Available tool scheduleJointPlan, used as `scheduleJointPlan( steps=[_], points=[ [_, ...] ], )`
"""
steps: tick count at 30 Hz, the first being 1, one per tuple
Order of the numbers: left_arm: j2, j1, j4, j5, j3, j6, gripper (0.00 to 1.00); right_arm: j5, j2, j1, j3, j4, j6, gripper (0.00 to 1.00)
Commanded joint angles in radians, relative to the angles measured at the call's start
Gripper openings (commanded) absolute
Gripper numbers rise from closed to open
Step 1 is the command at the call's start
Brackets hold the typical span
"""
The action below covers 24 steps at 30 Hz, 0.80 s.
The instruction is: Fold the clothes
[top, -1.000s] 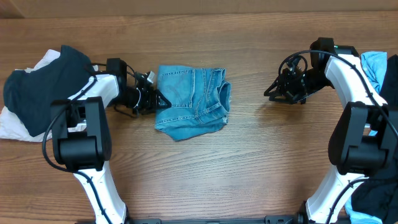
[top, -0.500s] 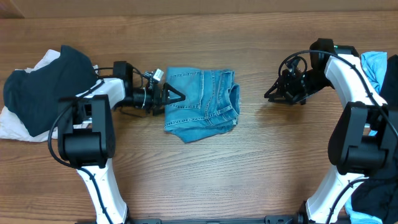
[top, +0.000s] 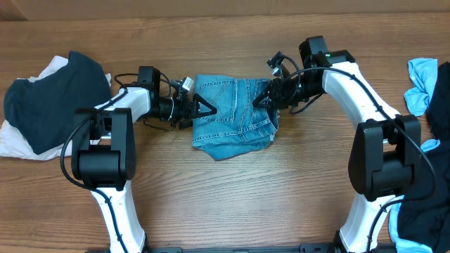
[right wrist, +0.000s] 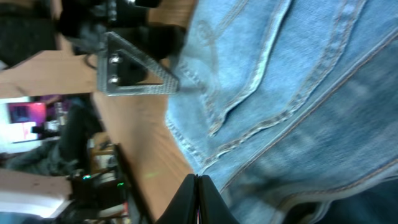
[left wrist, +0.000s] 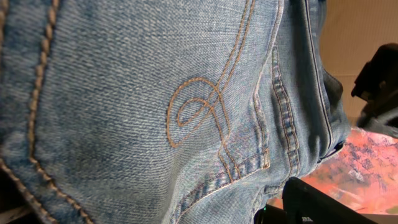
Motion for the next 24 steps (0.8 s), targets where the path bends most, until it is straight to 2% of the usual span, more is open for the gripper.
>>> scheduleJointPlan(
  steps=[1, 2, 8, 15, 18, 21, 22, 24],
  points=[
    [0.04, -0.016, -0.002, -0.148, -0.023, -0.015, 0.95, 0.133, -0.002, 0.026, -0.069, 0.086, 0.091, 0.04],
    [0.04, -0.016, 0.0, -0.145, -0.023, -0.014, 1.0, 0.134, 0.017, 0.038, -0.106, 0.127, 0.109, 0.04],
    [0.04, -0.016, 0.003, -0.145, -0.023, -0.035, 1.0, 0.133, 0.109, 0.056, -0.23, 0.266, 0.283, 0.04],
    [0.04, -0.04, 0.027, -0.142, -0.023, -0.042, 1.0, 0.133, 0.117, 0.056, -0.238, 0.27, 0.329, 0.04],
    [0.04, -0.083, 0.088, -0.145, -0.023, -0.109, 1.0, 0.133, 0.117, 0.056, -0.238, 0.269, 0.329, 0.04],
    [0.04, -0.146, 0.137, -0.215, -0.023, -0.166, 0.93, 0.134, 0.117, 0.057, -0.238, 0.269, 0.329, 0.04],
    [0.04, -0.169, 0.138, -0.28, -0.023, -0.205, 0.84, 0.134, 0.117, 0.057, -0.238, 0.269, 0.329, 0.04],
    [0.04, -0.198, 0.144, -0.351, -0.023, -0.254, 0.55, 0.134, 0.117, 0.057, -0.238, 0.266, 0.329, 0.04]
  ],
)
